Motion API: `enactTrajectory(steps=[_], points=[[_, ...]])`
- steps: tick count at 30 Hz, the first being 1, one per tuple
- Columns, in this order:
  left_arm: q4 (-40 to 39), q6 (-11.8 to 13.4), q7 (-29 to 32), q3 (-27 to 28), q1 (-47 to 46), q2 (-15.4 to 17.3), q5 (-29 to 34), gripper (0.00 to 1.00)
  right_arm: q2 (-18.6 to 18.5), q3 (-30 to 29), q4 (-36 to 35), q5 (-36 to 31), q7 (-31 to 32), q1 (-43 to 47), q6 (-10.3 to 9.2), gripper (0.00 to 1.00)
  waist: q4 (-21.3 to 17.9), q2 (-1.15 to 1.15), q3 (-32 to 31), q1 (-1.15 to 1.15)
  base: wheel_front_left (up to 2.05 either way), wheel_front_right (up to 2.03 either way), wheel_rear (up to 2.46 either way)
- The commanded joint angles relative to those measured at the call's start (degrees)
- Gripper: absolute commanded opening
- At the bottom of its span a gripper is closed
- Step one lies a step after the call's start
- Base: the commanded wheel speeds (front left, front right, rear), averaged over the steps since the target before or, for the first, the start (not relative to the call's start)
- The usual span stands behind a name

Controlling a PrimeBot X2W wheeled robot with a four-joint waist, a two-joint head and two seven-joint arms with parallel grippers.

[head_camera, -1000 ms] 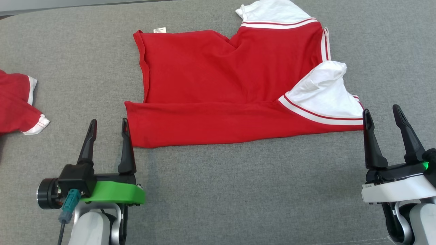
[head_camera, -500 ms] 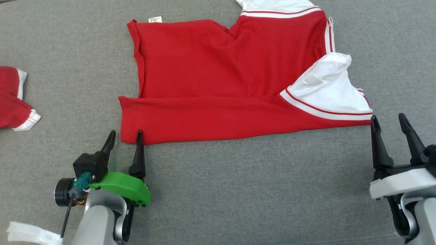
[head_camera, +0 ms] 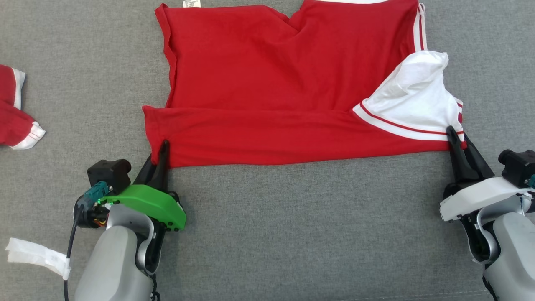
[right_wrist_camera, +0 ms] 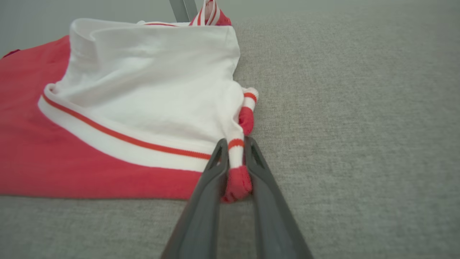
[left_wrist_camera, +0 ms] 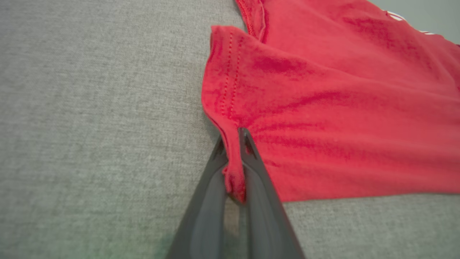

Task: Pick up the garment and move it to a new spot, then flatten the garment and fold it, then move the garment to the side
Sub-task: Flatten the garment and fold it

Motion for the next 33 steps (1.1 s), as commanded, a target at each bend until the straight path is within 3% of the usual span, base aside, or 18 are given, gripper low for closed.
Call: enactTrajectory(steps=[1, 7, 20, 21, 22, 23, 26, 33], points=[[1.2, -0.2, 0.8, -0.5, 2.2, 0.6, -0.4, 0.00, -0.4, -0.1, -0.2, 0.8, 0.1, 0.8, -0.11, 0.00, 0.0, 0.00, -0.2, 0.00, 0.00, 0.00, 0.00], [-5.1, 0.6, 1.6, -0.2, 6.2, 2.6, -0.6, 0.00, 0.2, -2.9, -6.1, 2.0, 0.1, 6.9, -0.11, 0.00, 0.1, 0.00, -2.2, 0.00, 0.00, 0.00, 0.00], [-23.6, 5.4, 13.5, 0.7, 22.3, 5.5, -2.9, 0.00, 4.0, -6.4, -14.5, 0.8, 1.9, 24.1, -0.12, 0.00, -0.5, 0.00, -8.5, 0.00, 0.00, 0.00, 0.00], [-24.1, 5.6, 14.1, 0.4, 23.4, 5.4, -3.1, 0.11, 4.3, -6.1, -14.7, 0.7, 2.3, 24.8, -0.12, 0.14, -0.6, 0.00, -8.8, 0.00, 0.00, 0.00, 0.00], [-24.5, 5.8, 14.3, 0.2, 24.0, 5.2, -3.3, 0.42, 4.5, -5.9, -14.8, 0.5, 2.5, 25.1, -0.12, 0.40, -0.7, 0.00, -9.0, 0.00, 0.00, 0.00, 0.00], [-24.7, 5.8, 14.4, -0.1, 24.5, 5.0, -3.2, 1.00, 4.5, -5.9, -14.8, 0.3, 2.7, 25.3, -0.11, 1.00, -0.7, 0.00, -9.2, 0.00, 0.00, 0.00, 0.00], [-25.1, 7.1, 11.9, -0.2, 24.9, 4.2, -1.7, 1.00, 4.6, -6.2, -15.6, -1.3, 1.9, 25.2, -0.09, 1.00, -0.6, 0.00, -9.6, 0.00, 0.00, 0.00, 0.00], [-26.5, 10.9, -0.3, 0.2, 21.0, 2.0, 3.5, 1.00, 4.6, -8.6, -24.0, -4.2, 0.7, 21.8, -0.09, 1.00, -0.1, 0.00, -10.3, 0.00, 0.00, 0.00, 0.00]])
